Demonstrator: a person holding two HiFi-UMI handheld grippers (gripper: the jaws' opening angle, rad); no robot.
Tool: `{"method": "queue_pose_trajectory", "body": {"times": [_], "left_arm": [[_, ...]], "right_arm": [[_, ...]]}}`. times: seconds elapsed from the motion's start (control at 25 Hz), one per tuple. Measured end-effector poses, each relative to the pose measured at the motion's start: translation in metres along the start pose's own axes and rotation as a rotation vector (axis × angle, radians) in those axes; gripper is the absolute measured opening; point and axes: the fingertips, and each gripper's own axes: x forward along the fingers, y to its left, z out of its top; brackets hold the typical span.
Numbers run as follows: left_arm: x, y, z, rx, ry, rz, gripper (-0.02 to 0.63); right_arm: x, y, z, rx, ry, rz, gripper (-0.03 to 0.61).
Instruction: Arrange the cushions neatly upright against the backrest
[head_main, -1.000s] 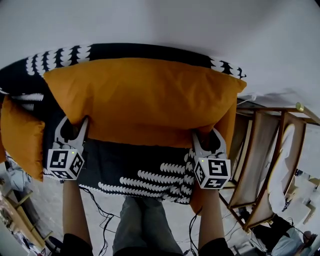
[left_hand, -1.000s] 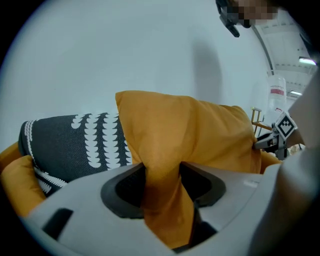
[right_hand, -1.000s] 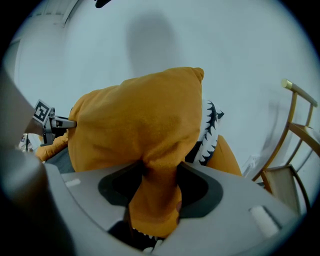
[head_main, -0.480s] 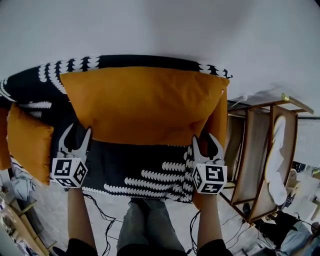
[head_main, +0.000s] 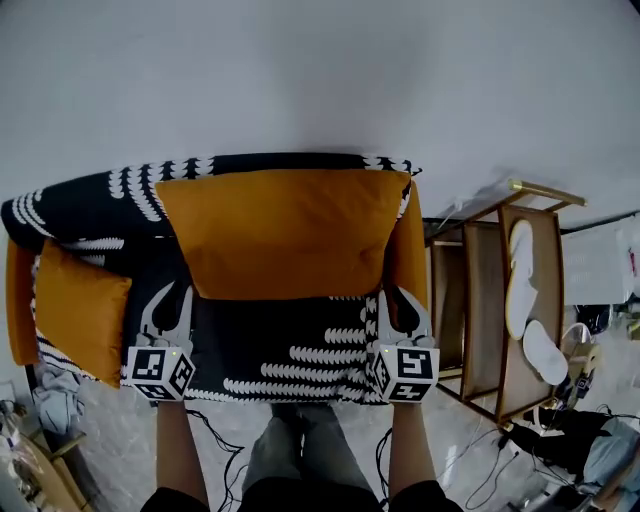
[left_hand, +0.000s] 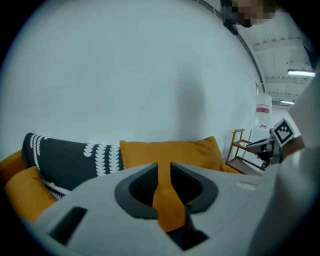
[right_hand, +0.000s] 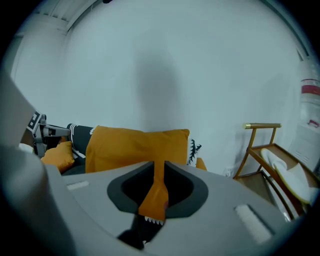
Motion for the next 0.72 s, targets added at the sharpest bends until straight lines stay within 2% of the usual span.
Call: {"method": "queue_pose_trajectory", "body": {"times": [0.28, 0.36, 0.56, 0.72], "left_arm": [[-0.048, -0.022, 0.045, 0.013, -0.046, -0.023, 0.02], [-0.063, -0.03, 0.056, 0.03, -0.052, -0.034, -0.002], [-0.098, -0.043, 0.082, 0.033, -0.079, -0.066, -0.002], [-0.131, -0.054, 0.106, 0.08, -0.104, -0.072, -0.002]], "right_arm": [[-0.055, 0.016, 0.038, 0.003, -0.047, -0.033, 0.009], [-0.07, 0.021, 0.048, 0.0, -0.056, -0.04, 0.009], [-0.111, 0.039, 0.076, 0.005, -0.099, -0.041, 0.009], [-0.147, 0.056, 0.096, -0.003, -0.116, -0.023, 0.009]]}}
